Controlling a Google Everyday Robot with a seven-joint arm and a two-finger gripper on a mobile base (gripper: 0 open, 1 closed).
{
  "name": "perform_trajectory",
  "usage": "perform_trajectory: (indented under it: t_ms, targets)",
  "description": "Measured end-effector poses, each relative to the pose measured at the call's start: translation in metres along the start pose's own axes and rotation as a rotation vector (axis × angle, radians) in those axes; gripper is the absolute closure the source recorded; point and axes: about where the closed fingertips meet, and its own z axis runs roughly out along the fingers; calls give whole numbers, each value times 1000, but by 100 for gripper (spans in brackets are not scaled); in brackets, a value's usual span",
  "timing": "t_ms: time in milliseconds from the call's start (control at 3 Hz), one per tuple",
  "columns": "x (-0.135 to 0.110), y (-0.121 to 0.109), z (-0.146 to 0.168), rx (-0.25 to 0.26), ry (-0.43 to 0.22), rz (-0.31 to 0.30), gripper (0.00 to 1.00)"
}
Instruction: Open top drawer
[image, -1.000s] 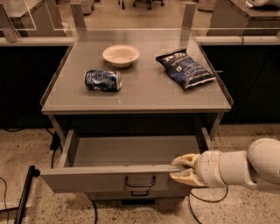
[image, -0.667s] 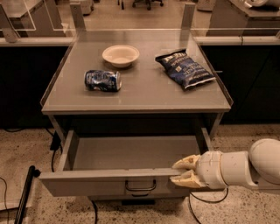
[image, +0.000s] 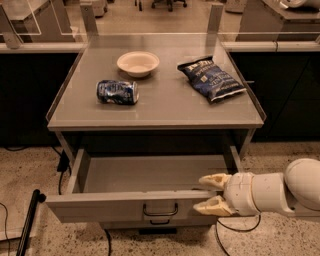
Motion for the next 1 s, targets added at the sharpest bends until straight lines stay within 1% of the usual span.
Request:
perform_trajectory:
  t_ms: [333,667,1000]
  targets:
    - [1,1,-1,-1,1,1,25]
    - [4,5,-3,-4,4,3,48]
    - [15,17,-16,3,0,22,72]
